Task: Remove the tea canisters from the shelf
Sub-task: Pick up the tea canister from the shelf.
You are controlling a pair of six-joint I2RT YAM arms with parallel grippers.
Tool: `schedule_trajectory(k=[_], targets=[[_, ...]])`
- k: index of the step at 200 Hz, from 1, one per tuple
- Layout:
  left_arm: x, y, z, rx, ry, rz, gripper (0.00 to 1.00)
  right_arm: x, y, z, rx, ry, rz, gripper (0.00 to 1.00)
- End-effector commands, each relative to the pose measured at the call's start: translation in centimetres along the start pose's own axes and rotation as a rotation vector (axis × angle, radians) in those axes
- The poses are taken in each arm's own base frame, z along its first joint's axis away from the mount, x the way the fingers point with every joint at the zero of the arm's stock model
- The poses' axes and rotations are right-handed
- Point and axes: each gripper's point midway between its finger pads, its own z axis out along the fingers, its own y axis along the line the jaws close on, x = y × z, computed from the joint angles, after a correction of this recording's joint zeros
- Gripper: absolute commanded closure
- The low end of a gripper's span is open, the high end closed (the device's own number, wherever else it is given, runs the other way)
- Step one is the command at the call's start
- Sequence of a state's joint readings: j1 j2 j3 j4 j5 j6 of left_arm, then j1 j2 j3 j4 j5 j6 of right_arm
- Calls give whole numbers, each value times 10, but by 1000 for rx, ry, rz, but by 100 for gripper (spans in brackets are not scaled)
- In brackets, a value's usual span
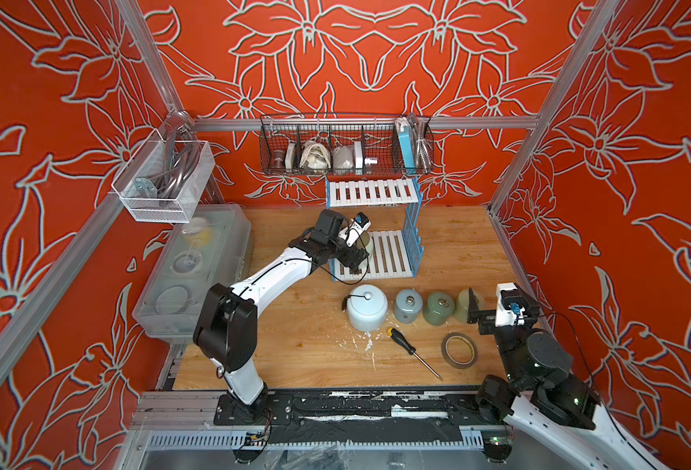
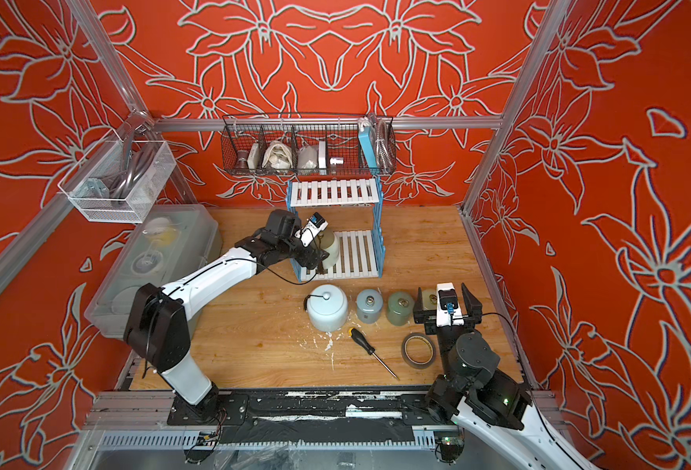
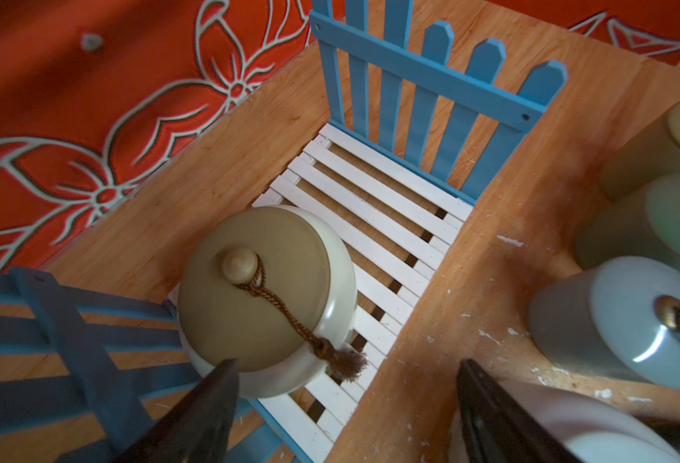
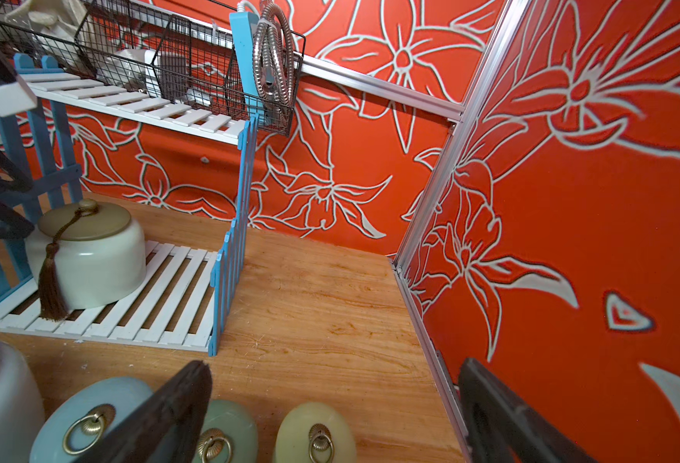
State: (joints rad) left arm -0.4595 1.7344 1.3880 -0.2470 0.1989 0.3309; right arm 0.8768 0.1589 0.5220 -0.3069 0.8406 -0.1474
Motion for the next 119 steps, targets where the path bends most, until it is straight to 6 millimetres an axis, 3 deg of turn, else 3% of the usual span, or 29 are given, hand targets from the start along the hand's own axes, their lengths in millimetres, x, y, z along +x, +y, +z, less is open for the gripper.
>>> schedule_trajectory(k=[1,70,119], targets=[[-3,15,9,-69,20,-14,19,1,-4,1,26,-6,9,1],[-11,35,38,-137,14,6,25,4,-4,2,24,-3,7,1],[-5,47,55,-178,37,43,33,4,-4,2,22,-2,11,1]])
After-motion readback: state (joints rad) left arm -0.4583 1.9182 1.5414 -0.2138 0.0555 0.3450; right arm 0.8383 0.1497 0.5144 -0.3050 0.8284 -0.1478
